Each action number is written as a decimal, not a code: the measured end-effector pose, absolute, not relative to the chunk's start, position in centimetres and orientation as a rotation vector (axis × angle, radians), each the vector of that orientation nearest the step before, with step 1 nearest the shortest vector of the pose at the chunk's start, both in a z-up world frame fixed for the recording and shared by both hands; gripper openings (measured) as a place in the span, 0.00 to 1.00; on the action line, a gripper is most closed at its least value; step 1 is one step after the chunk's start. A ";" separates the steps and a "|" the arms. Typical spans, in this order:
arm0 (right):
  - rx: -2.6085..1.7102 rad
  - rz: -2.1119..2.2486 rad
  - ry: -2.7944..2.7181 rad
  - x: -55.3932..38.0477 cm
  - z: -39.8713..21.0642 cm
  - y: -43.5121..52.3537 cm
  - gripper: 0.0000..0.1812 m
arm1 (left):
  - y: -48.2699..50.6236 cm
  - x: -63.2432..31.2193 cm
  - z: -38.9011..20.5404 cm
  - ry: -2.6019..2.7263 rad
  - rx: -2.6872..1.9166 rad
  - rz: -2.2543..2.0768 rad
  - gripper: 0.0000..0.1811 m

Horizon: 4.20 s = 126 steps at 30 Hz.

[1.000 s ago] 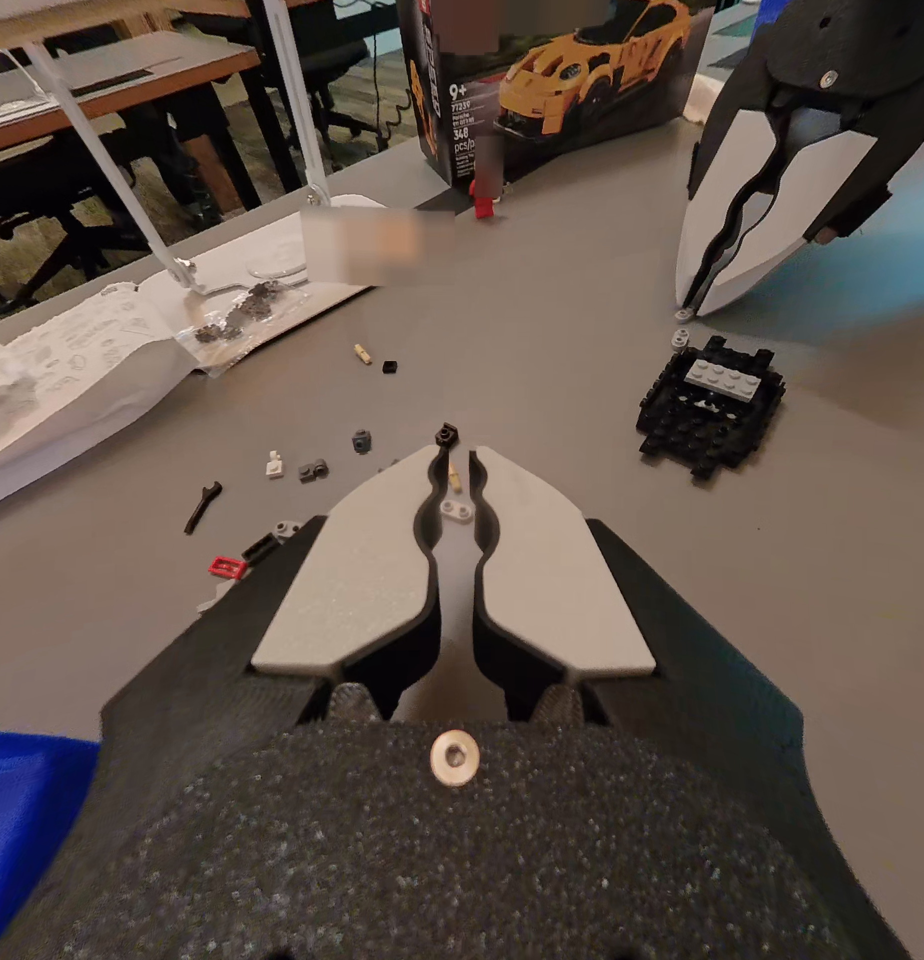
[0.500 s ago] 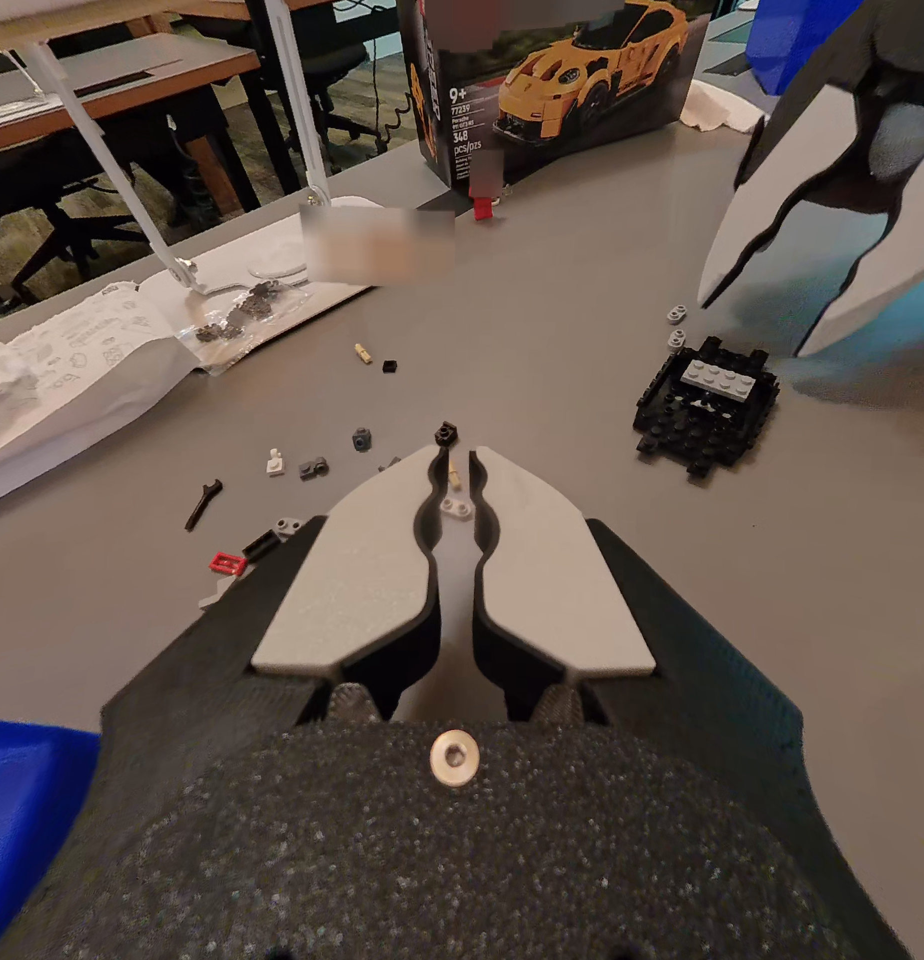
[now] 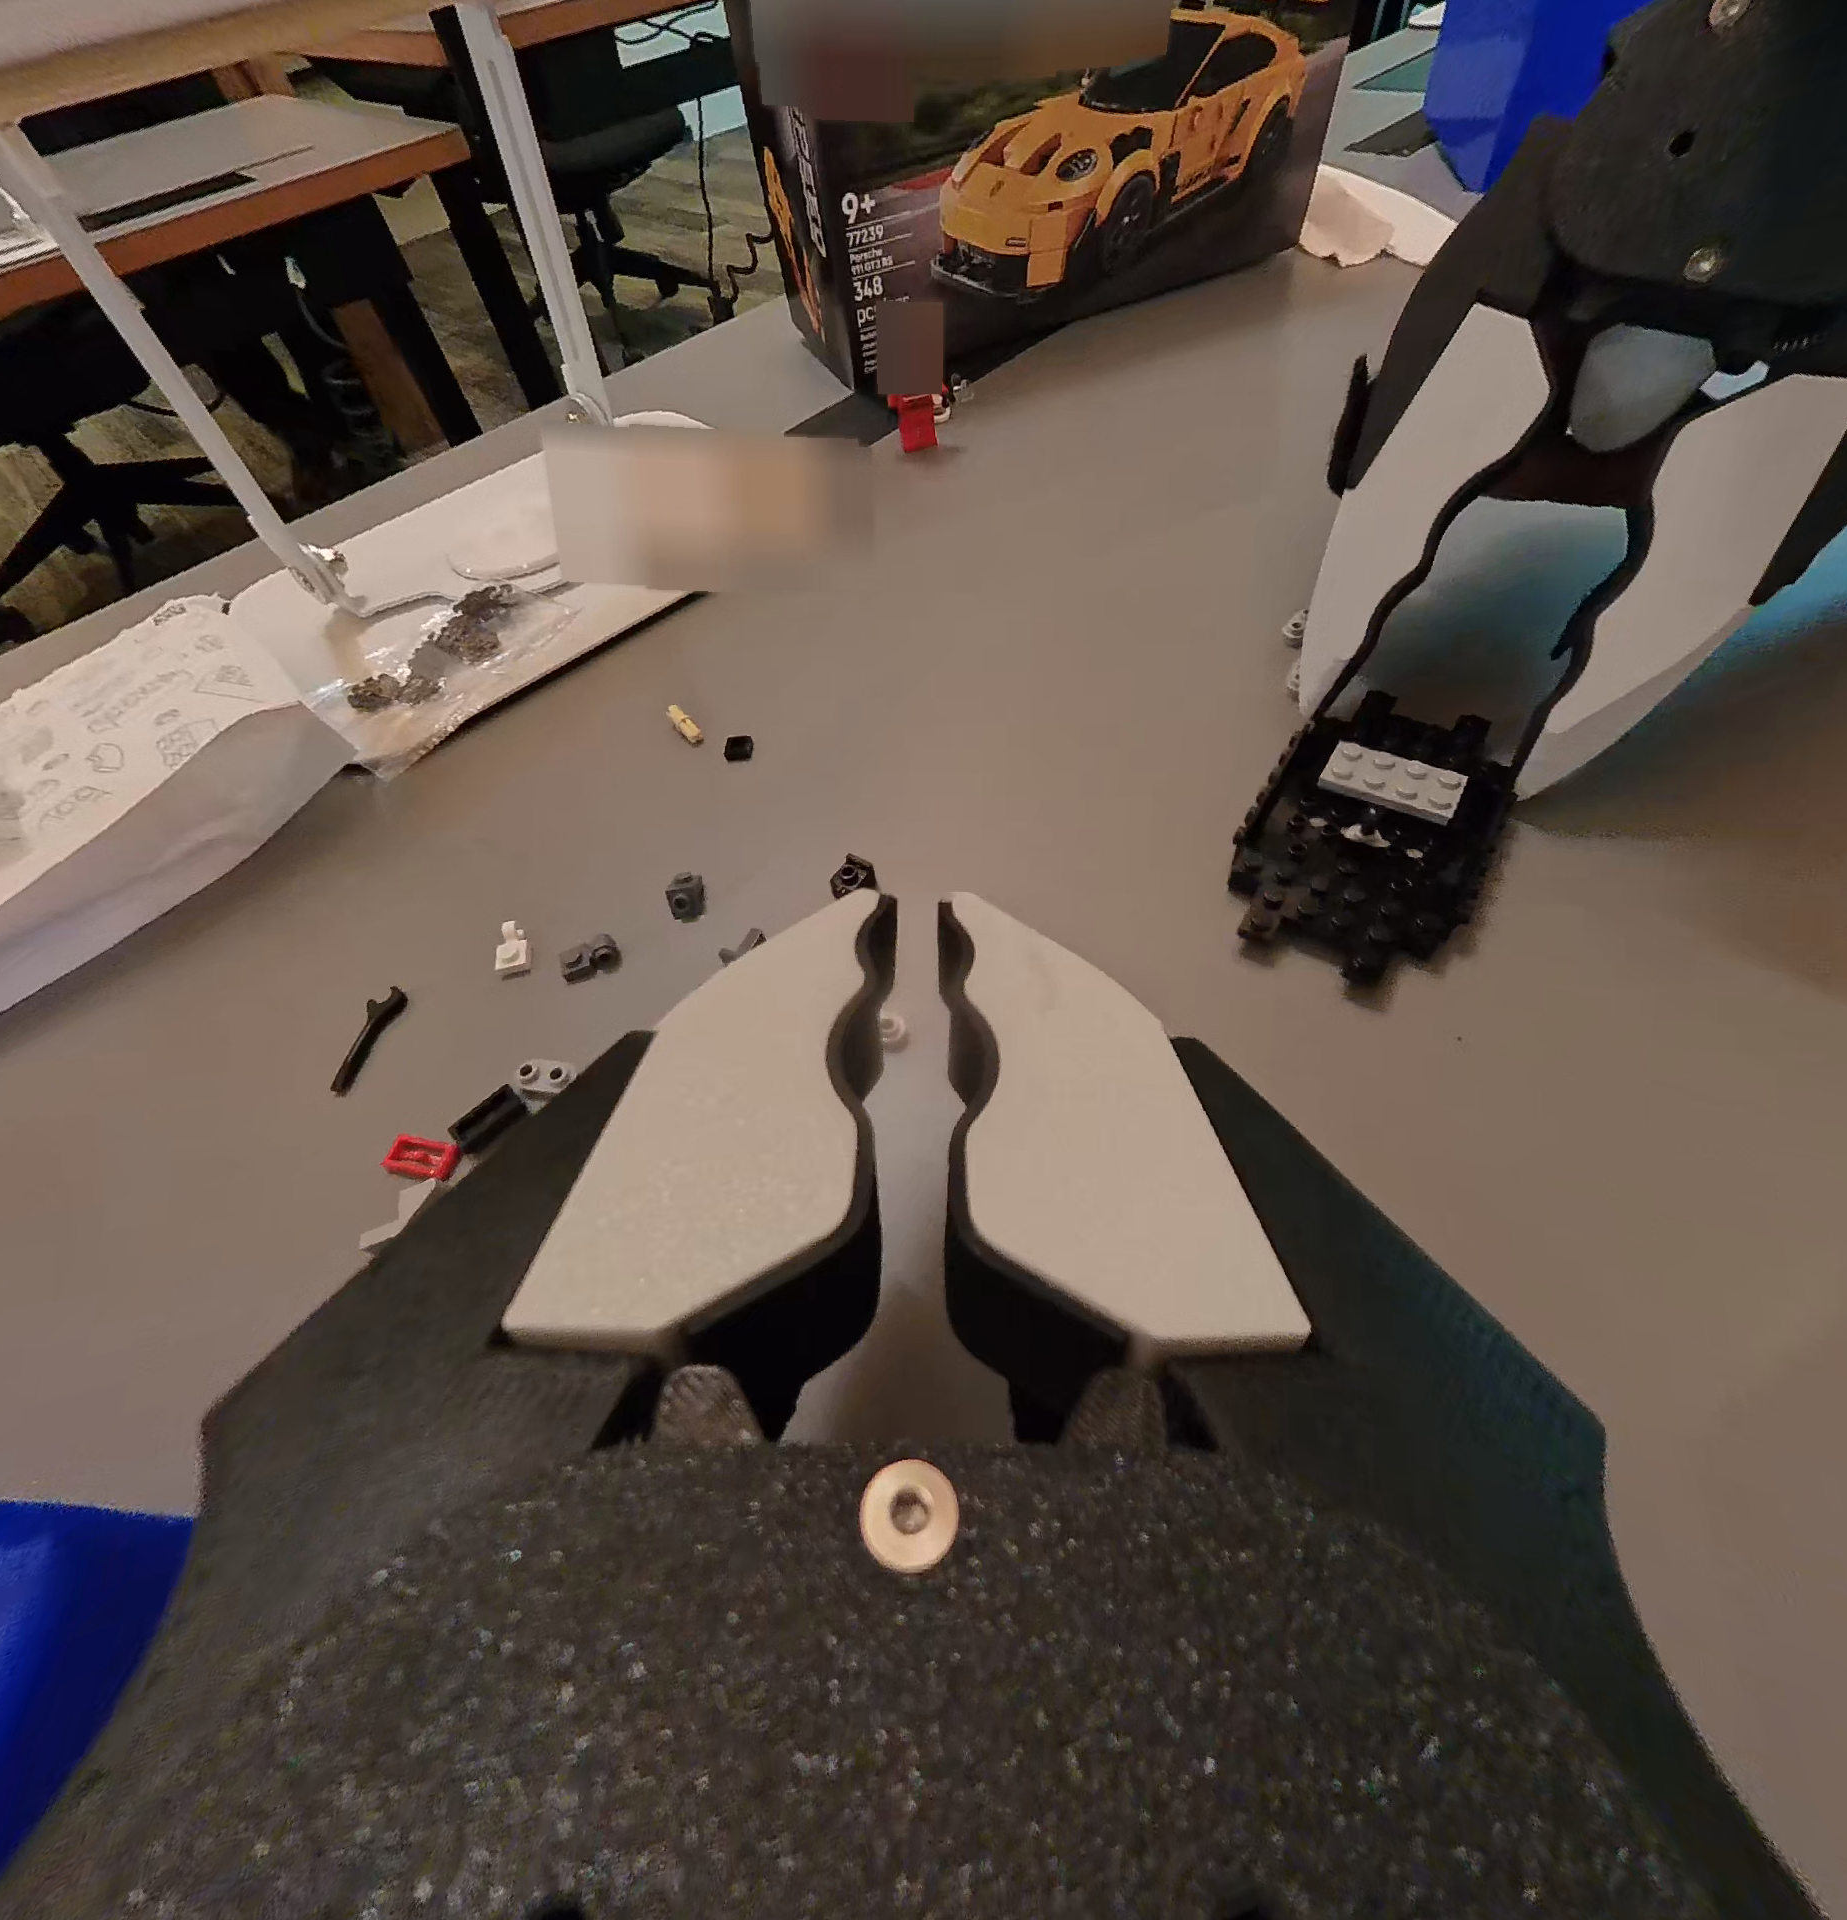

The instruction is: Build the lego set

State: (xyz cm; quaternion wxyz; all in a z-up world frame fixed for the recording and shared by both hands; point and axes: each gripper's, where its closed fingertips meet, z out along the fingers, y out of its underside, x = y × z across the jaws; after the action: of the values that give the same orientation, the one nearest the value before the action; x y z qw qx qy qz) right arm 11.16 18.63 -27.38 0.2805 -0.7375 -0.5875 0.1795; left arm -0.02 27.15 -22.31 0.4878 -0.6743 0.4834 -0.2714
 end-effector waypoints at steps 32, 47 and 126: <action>-1.946 0.582 -1.640 12.5 -26.7 20.5 0.04 | 24.0 1.8 -22.4 1.360 -1.500 -0.732 0.05; -1.905 0.619 -1.788 9.5 -26.6 16.4 0.04 | 23.9 1.9 -22.4 1.365 -1.502 -0.732 0.05; -2.040 0.505 -1.557 14.6 -27.3 17.3 0.11 | 24.1 1.8 -22.3 1.358 -1.492 -0.706 0.05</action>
State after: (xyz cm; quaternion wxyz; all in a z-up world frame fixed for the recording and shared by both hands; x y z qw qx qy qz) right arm 14.65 17.25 -27.34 0.2601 -0.7532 -0.5747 0.1864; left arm 1.76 24.06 -22.29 0.4811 -0.6119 0.5569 -0.2896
